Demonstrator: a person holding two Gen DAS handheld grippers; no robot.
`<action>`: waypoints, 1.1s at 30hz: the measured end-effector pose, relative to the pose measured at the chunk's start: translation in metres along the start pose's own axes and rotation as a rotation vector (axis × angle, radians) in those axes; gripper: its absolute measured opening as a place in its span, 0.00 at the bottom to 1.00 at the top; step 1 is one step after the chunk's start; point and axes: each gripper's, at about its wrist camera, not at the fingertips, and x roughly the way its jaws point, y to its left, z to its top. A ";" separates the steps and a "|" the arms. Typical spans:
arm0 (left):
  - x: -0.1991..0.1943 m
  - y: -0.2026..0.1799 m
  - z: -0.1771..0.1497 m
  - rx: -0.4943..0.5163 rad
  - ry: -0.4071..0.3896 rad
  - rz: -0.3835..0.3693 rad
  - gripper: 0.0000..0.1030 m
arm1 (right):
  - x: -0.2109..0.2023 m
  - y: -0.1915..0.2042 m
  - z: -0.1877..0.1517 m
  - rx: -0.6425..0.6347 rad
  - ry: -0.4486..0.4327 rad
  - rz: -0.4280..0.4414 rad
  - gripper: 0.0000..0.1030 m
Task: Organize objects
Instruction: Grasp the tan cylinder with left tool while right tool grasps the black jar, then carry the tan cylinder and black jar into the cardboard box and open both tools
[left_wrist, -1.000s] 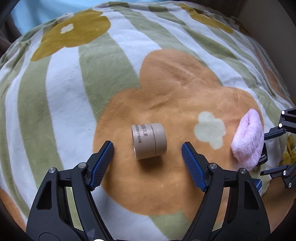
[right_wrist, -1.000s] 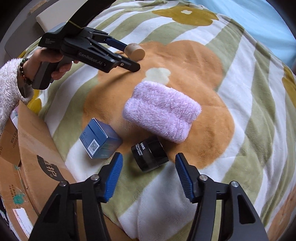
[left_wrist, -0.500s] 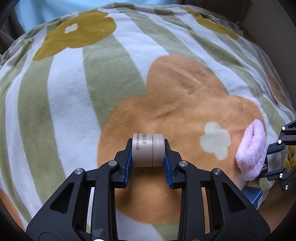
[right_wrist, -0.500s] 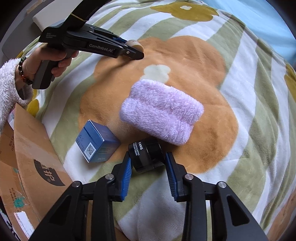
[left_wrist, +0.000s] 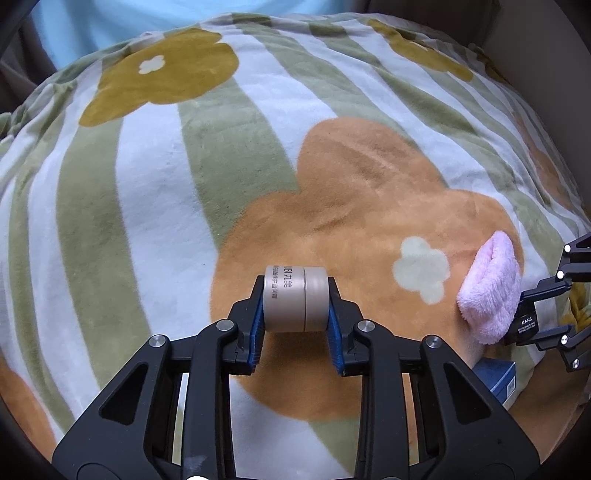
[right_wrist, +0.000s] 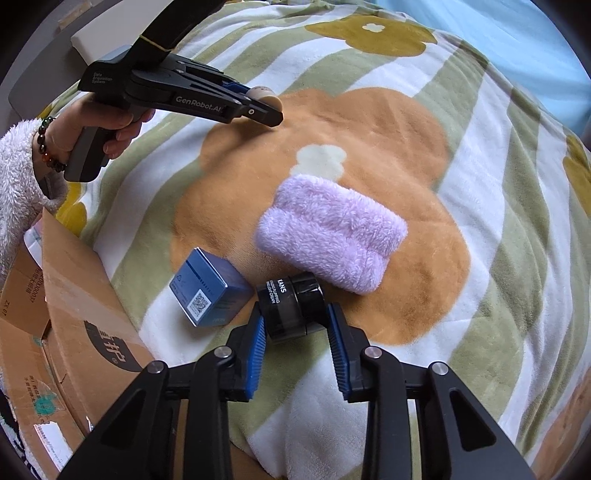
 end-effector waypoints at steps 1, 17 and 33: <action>-0.004 0.000 0.000 0.002 -0.004 -0.003 0.25 | -0.003 -0.003 -0.001 0.000 -0.003 -0.001 0.29; -0.125 -0.034 -0.018 0.022 -0.105 0.051 0.25 | -0.091 0.031 -0.002 0.063 -0.130 -0.042 0.29; -0.250 -0.107 -0.124 -0.049 -0.162 0.062 0.25 | -0.181 0.113 -0.056 0.192 -0.271 -0.069 0.29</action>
